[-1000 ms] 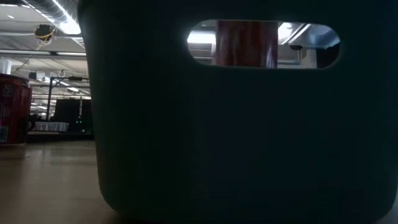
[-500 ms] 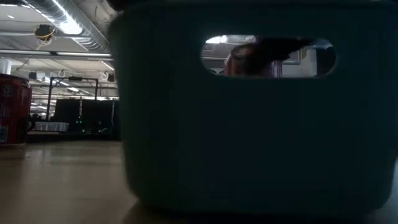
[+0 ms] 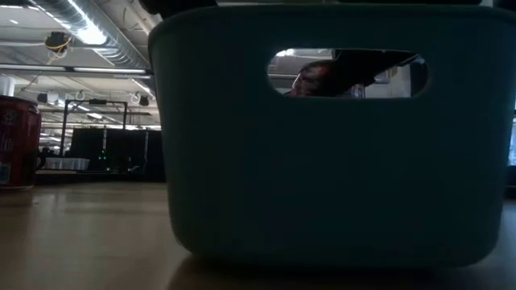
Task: Sort soda cans
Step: Put the top right red soda can into the green bin
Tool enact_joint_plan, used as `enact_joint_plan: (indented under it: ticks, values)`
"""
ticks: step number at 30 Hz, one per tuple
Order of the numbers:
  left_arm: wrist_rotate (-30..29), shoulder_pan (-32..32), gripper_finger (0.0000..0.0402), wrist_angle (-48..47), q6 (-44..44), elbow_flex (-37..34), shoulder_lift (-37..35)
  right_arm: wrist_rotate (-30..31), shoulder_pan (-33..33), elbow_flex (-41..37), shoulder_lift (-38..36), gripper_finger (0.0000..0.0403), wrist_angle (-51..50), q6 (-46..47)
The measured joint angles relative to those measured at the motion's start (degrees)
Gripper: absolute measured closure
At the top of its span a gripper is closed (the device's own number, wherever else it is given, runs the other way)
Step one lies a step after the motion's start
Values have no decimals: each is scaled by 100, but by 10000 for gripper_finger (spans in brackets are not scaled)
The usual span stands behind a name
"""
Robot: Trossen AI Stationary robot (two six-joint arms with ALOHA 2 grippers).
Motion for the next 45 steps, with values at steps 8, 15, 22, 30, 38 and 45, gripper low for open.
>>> enact_joint_plan:
  ticks: [8,15,22,30,38,45]
  values:
    - [0,0,401,0,-41,-2,0,-169,2,235,-44,28,-128,-291]
    - [0,-2,401,-4,-111,-2,2,-194,2,746,-78,25,-855,-460]
    - [0,4,401,-14,-84,-4,2,8,2,1480,-120,25,-1910,-463]
    - [102,201,388,-1,212,-6,-26,65,2,1528,-120,24,-1833,-456]
    - [251,619,251,-856,629,319,-312,117,2,1523,-120,24,-1812,-454]
    - [278,1072,136,-3570,107,1050,-594,240,2,1440,-120,24,-1800,-462]
